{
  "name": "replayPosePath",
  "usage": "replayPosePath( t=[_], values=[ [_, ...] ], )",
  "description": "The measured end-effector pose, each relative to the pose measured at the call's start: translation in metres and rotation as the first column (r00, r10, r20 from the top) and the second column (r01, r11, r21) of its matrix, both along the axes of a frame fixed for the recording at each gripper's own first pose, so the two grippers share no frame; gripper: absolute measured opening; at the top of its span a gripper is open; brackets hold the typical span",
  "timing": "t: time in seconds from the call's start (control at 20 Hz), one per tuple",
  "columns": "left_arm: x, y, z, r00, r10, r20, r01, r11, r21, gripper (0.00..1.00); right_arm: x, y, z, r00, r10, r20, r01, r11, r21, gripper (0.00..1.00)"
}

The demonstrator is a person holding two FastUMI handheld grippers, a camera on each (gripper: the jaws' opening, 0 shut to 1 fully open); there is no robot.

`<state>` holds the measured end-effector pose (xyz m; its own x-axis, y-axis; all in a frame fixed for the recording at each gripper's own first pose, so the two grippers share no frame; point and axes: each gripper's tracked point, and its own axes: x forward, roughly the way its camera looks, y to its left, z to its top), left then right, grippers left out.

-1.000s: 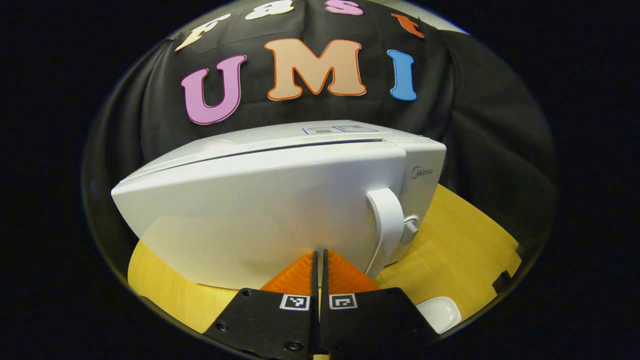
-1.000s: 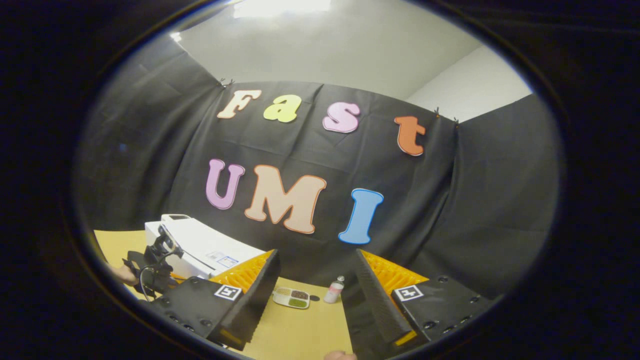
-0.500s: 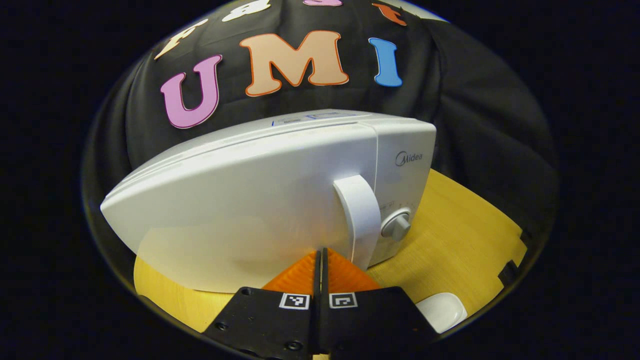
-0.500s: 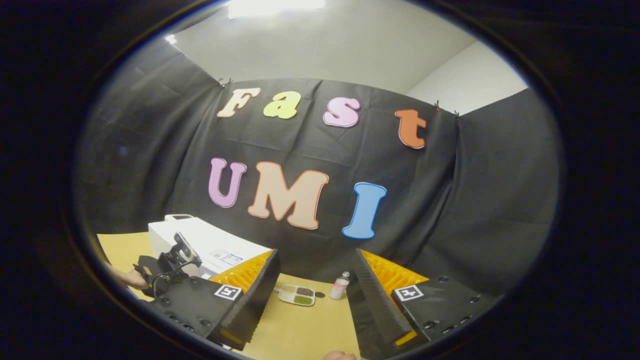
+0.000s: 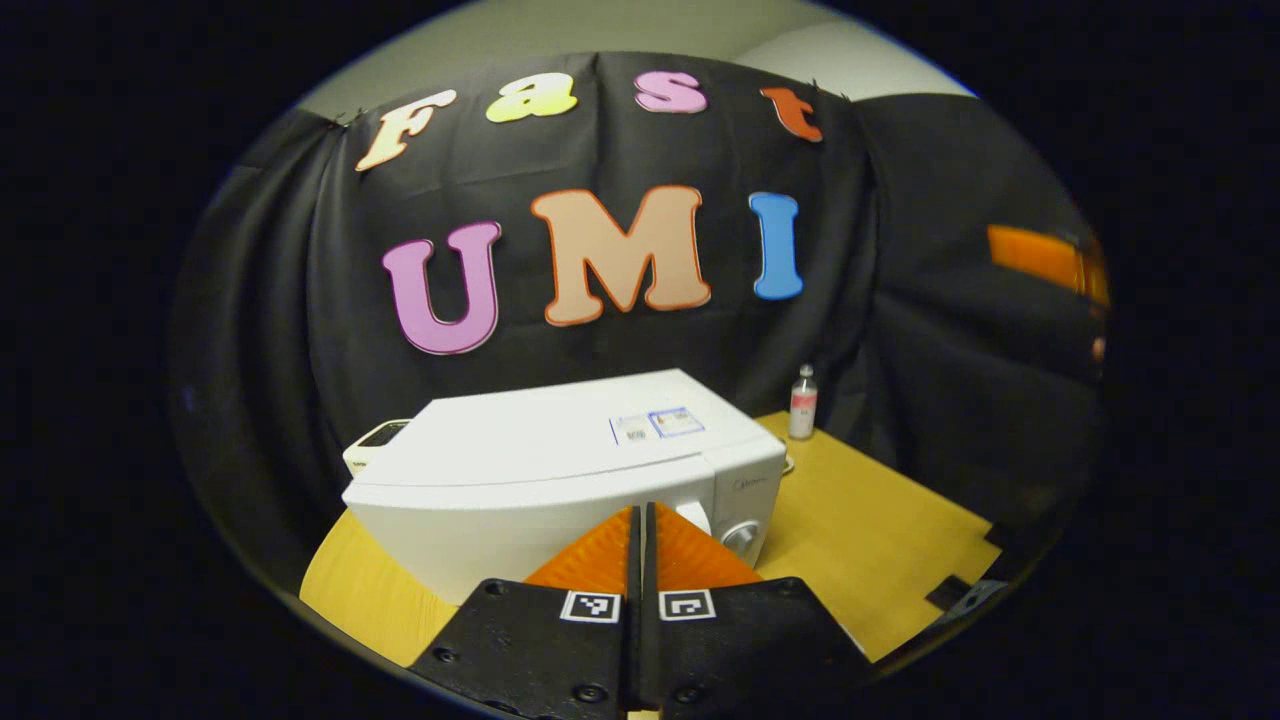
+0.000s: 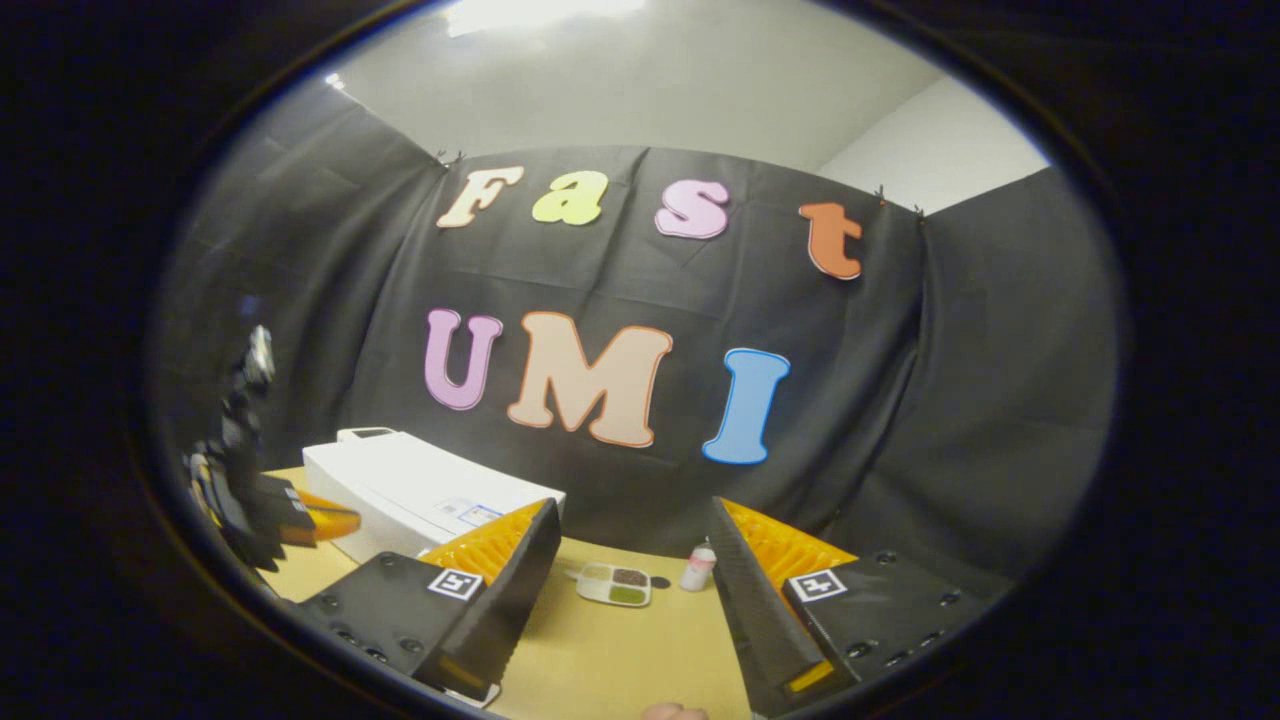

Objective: Open the microwave oven with the left hand, put the food in, and close the microwave oven.

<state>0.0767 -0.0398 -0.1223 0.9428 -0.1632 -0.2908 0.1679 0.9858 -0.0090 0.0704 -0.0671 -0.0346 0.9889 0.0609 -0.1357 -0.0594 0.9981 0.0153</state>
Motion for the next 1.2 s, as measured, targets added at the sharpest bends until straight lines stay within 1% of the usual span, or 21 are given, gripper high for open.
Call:
replayPosePath(
  t=[0.1,0.15,0.25,0.3,0.35,0.4,0.55,0.6,0.65,0.7,0.75,0.8,0.85,0.9,0.95,1.0,1.05,1.1,1.15,1.2],
  values=[
    [-0.002,0.023,0.052,0.995,0.046,0.086,-0.046,0.999,-0.001,0.0,0.007,0.012,-0.002,1.0,0.014,0.001,-0.014,1.0,0.024,0.95],
    [-0.005,0.037,0.082,0.984,0.089,0.156,-0.088,0.996,-0.01,0.0,0.009,0.019,-0.002,1.0,0.02,0.002,-0.02,0.999,0.034,0.95],
    [-0.01,0.051,0.121,0.967,0.114,0.228,-0.114,0.993,-0.015,0.0,0.014,0.029,-0.003,0.999,0.032,0.002,-0.032,0.998,0.05,0.95],
    [-0.011,0.059,0.13,0.962,0.125,0.241,-0.13,0.991,0.007,0.0,0.016,0.031,-0.002,0.999,0.035,0.006,-0.036,0.998,0.055,0.97],
    [-0.01,0.062,0.133,0.96,0.123,0.252,-0.134,0.991,0.03,0.0,0.018,0.034,-0.002,0.999,0.038,0.008,-0.038,0.998,0.058,0.97],
    [-0.014,0.061,0.138,0.958,0.114,0.263,-0.13,0.991,0.043,0.0,0.02,0.036,-0.002,0.999,0.042,0.006,-0.043,0.997,0.063,0.95],
    [-0.021,0.062,0.146,0.956,0.096,0.279,-0.127,0.987,0.096,0.0,0.026,0.041,-0.002,0.999,0.05,0.011,-0.051,0.996,0.077,0.97],
    [-0.022,0.064,0.149,0.953,0.097,0.288,-0.131,0.986,0.103,0.0,0.028,0.044,-0.003,0.998,0.057,0.011,-0.057,0.995,0.079,0.95],
    [-0.026,0.061,0.157,0.941,0.095,0.325,-0.126,0.989,0.078,0.0,0.03,0.046,-0.003,0.998,0.063,0.013,-0.064,0.995,0.08,0.95],
    [-0.03,0.056,0.174,0.912,0.103,0.397,-0.124,0.992,0.027,0.02,0.031,0.049,-0.002,0.997,0.069,0.016,-0.07,0.994,0.08,0.97],
    [-0.029,0.054,0.184,0.898,0.116,0.425,-0.126,0.992,-0.005,0.51,0.032,0.05,-0.002,0.997,0.076,0.019,-0.078,0.994,0.078,0.97],
    [-0.022,0.054,0.183,0.901,0.125,0.416,-0.132,0.991,-0.012,0.99,0.032,0.052,-0.003,0.997,0.08,0.02,-0.082,0.994,0.079,0.97],
    [-0.029,0.056,0.168,0.911,0.121,0.394,-0.13,0.991,-0.003,0.96,0.033,0.055,-0.003,0.996,0.089,0.019,-0.09,0.992,0.083,0.97],
    [-0.031,0.059,0.158,0.92,0.133,0.368,-0.145,0.989,0.005,0.94,0.033,0.059,-0.004,0.995,0.098,0.019,-0.099,0.991,0.09,0.95],
    [-0.032,0.06,0.153,0.927,0.146,0.345,-0.157,0.988,0.006,0.96,0.033,0.063,-0.003,0.994,0.105,0.021,-0.107,0.99,0.094,0.95],
    [-0.033,0.062,0.149,0.93,0.157,0.332,-0.165,0.986,-0.003,1.0,0.032,0.065,-0.001,0.993,0.112,0.026,-0.114,0.989,0.093,0.97],
    [-0.035,0.064,0.146,0.932,0.173,0.318,-0.178,0.984,-0.013,0.96,0.031,0.065,0.002,0.993,0.116,0.033,-0.118,0.989,0.086,0.97],
    [-0.038,0.068,0.145,0.931,0.19,0.312,-0.192,0.981,-0.025,0.96,0.03,0.065,0.002,0.992,0.119,0.038,-0.122,0.989,0.08,0.95],
    [-0.039,0.072,0.143,0.931,0.204,0.304,-0.203,0.979,-0.035,0.96,0.03,0.065,0.003,0.992,0.121,0.04,-0.124,0.989,0.074,0.97],
    [-0.038,0.075,0.14,0.932,0.211,0.295,-0.209,0.977,-0.041,0.96,0.029,0.065,0.002,0.992,0.123,0.037,-0.125,0.989,0.074,0.95]
  ],
)
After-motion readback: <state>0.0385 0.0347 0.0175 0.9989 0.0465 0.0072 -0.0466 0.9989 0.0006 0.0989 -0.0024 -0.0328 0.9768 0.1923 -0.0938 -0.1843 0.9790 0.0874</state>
